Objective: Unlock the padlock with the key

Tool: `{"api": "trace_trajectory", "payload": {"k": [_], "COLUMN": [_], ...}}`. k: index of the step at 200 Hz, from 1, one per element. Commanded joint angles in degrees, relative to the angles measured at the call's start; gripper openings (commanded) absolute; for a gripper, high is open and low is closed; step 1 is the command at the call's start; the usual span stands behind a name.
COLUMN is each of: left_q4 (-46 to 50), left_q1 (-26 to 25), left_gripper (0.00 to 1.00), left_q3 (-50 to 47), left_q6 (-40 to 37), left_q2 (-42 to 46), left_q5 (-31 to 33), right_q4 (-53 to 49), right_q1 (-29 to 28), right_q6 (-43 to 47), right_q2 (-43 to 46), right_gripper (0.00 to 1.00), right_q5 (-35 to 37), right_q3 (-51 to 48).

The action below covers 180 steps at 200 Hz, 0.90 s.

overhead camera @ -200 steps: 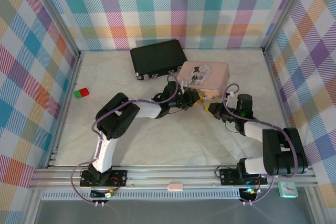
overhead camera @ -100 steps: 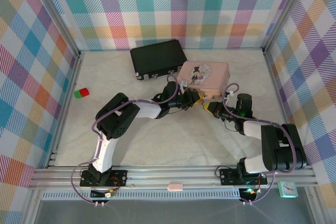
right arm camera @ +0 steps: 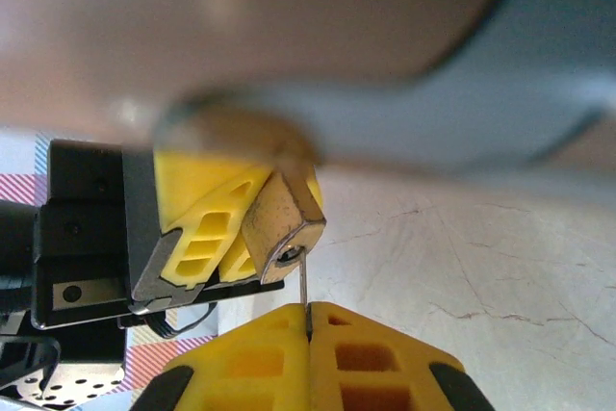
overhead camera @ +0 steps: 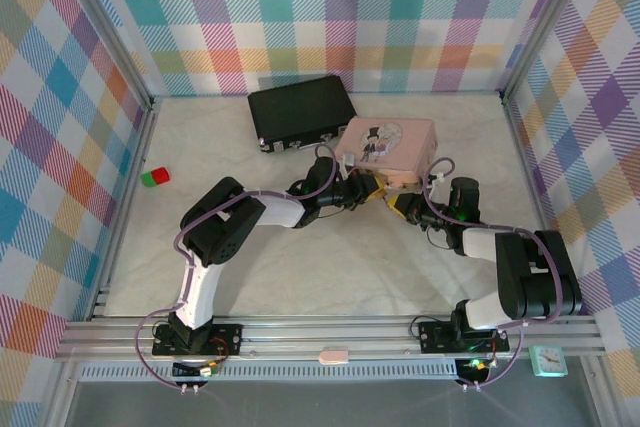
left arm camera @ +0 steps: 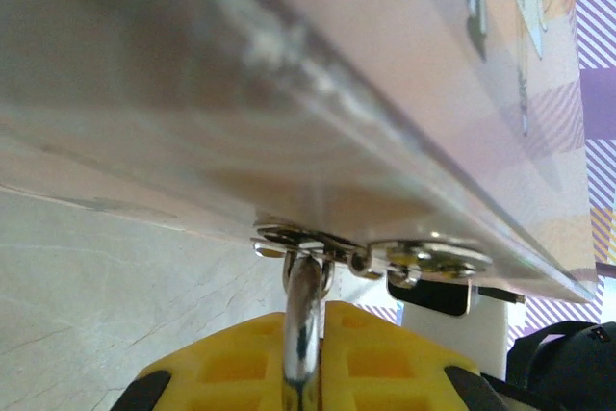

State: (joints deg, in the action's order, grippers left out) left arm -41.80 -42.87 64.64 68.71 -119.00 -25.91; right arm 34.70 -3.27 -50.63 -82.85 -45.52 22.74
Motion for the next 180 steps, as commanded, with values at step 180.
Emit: {"api": "trace_trajectory", "payload": {"k": [180], "left_q4": [-9.71], "left_q1": [-1.93], "left_gripper": [0.0], "left_q3": [-0.83], "left_q6": [13.49], "left_q2": [2.87], "left_q5": [8.04], "right_q4": [12.83], "right_q1": [-6.81], "right_q6": [-13.73], "right_q2": [0.92], "right_gripper": [0.0], "right_q5": [17.2], "right_q3": [-6.38]}}
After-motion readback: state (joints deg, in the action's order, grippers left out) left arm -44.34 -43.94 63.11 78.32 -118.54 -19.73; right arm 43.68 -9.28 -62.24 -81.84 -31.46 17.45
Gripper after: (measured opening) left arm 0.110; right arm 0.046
